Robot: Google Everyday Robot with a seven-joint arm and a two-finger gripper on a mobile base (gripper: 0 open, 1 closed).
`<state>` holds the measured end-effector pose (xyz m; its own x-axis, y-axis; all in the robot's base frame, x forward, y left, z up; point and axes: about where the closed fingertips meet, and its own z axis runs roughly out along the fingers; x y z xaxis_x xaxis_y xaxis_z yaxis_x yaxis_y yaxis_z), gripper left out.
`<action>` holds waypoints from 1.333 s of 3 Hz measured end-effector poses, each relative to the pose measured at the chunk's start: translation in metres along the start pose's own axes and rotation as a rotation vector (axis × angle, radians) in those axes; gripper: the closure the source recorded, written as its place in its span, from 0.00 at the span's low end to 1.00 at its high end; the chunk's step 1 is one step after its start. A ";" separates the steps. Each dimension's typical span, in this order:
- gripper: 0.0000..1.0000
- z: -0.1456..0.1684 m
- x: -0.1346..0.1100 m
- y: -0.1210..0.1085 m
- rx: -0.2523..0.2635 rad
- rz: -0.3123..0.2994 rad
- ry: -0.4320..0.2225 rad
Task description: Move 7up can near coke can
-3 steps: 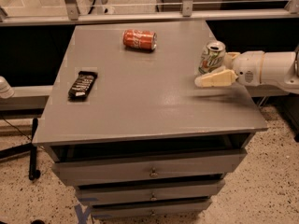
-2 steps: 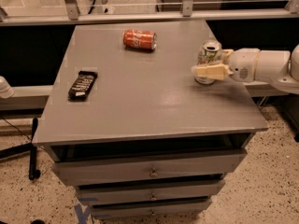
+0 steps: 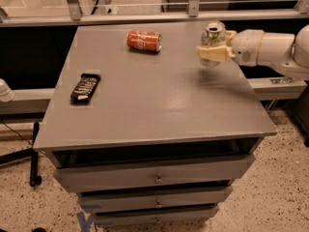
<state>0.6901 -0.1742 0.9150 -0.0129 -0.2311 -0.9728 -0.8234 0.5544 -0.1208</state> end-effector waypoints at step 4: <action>1.00 0.072 0.003 -0.010 -0.043 -0.009 -0.035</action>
Offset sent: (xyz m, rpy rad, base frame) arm 0.0013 0.0009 0.0049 0.0027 -0.0082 0.0001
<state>0.7394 -0.1228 0.8993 0.0138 -0.2073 -0.9782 -0.8471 0.5174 -0.1216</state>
